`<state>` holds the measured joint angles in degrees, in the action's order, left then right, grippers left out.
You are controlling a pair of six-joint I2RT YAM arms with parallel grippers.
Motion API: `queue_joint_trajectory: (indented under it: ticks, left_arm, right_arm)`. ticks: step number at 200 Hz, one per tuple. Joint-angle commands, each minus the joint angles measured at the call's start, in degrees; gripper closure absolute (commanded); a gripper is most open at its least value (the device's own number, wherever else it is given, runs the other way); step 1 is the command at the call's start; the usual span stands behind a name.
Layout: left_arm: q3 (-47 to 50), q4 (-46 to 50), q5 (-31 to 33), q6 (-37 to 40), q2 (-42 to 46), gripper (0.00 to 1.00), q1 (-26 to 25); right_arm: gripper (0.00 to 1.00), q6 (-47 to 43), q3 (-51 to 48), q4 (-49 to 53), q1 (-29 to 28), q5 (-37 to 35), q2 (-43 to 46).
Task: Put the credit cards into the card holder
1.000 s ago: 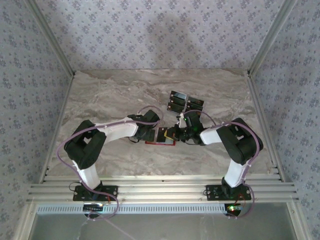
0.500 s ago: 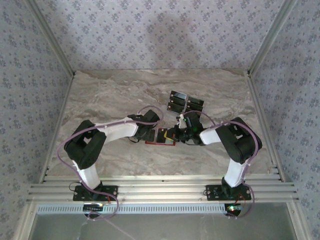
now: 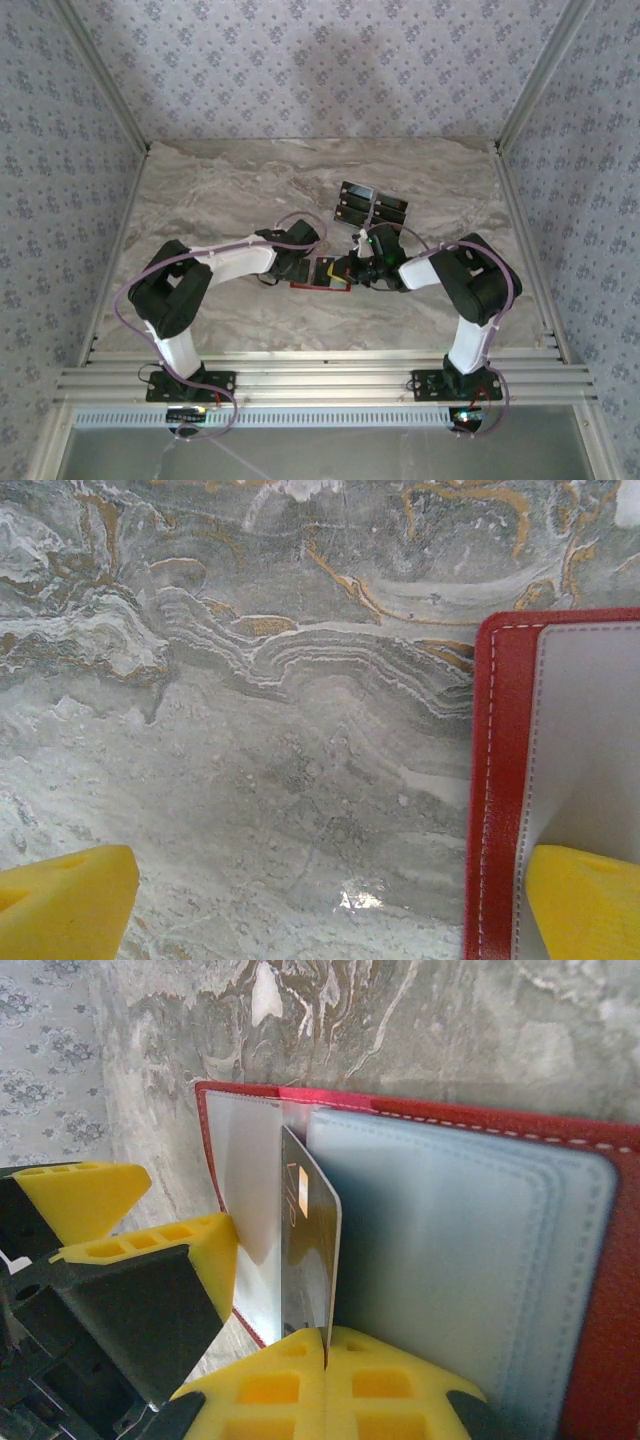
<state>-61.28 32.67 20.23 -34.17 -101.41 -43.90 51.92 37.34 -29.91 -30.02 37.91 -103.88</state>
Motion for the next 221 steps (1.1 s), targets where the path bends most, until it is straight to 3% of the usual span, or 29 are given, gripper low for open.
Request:
queue_joint_trajectory:
  ticks: [1, 107, 144, 167, 200, 221]
  left_arm:
    - [2.39, 5.05, 2.64, 0.16, -1.08, 0.01, 0.22]
    - [2.31, 4.92, 2.53, 0.07, -0.90, 0.01, 0.09]
    - [1.08, 5.81, 2.65, -0.18, 0.54, 0.00, 0.17]
    - [-0.42, 5.85, 2.46, -0.28, 1.94, 0.00, 0.48]
    - [-1.28, 7.37, 1.82, -0.19, 4.96, 0.00, 1.86]
    - [-0.88, 6.66, 0.63, -0.04, 6.53, 0.00, 3.78]
  right_arm:
    - [1.00, 0.63, 0.31, 3.01, -0.55, 0.14, -2.54]
    - [1.00, -0.32, 4.34, 7.14, -1.90, -0.36, -3.52]
    - [0.65, -2.76, 5.24, 14.32, -1.52, -2.36, 1.96]
    - [0.52, -6.18, 7.29, 22.40, -1.09, -4.58, 6.52]
    - [0.48, -10.20, 10.92, 33.15, -0.53, -8.08, 10.86]
    - [0.56, -12.90, 15.15, 40.68, -1.11, -11.15, 10.60]
